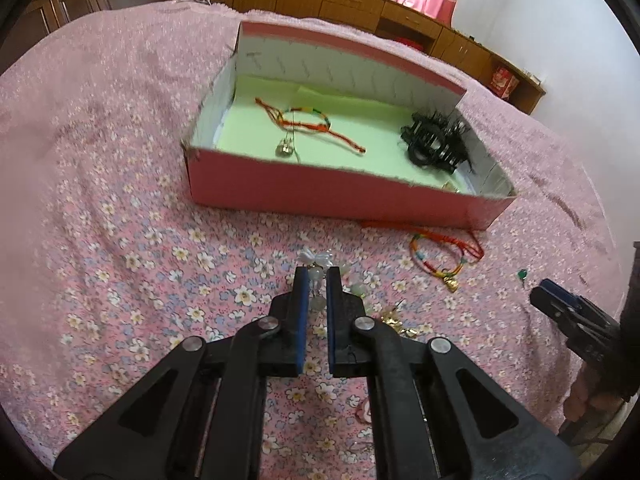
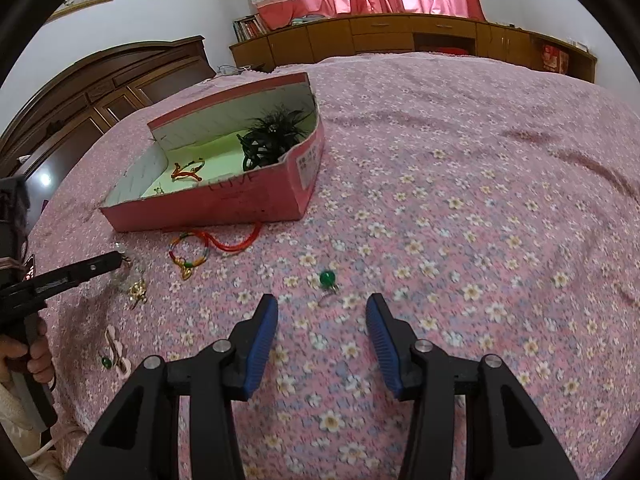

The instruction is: Organize jewelry

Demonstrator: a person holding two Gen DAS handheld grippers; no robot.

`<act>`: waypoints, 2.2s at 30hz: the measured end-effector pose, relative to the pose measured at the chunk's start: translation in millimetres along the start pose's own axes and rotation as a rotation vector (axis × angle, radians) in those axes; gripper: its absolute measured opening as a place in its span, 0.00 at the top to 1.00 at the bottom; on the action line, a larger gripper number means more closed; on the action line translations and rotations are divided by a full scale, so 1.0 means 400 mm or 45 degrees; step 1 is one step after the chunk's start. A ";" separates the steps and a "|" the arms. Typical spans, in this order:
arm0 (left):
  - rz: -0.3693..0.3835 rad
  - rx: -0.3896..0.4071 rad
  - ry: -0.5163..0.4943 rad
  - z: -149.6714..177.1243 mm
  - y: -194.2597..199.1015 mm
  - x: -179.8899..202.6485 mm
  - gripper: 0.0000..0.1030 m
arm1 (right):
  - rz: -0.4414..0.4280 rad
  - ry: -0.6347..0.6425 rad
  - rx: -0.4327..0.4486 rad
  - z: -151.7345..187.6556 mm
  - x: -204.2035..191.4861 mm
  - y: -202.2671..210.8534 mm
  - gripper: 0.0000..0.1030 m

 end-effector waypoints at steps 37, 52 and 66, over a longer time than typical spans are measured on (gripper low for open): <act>-0.022 0.170 -0.064 -0.041 0.130 0.041 1.00 | -0.098 -0.022 0.172 -0.052 -0.057 0.059 0.89; -0.064 0.336 -0.172 -0.074 0.189 0.087 1.00 | -0.132 0.006 0.362 -0.101 -0.132 0.137 0.89; -0.050 0.478 -0.210 -0.128 0.196 0.102 1.00 | -0.156 0.042 0.434 -0.162 -0.202 0.120 0.89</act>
Point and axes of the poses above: each gripper's, at about its wrist camera, not at the fingertips, and y roughly against the way its jaws point, x to its right, z to its underside, the point moved 4 cm from there along -y, roughly the way its jaws point, and after that the axes turned 6 degrees about z, right-handed, at the moved point
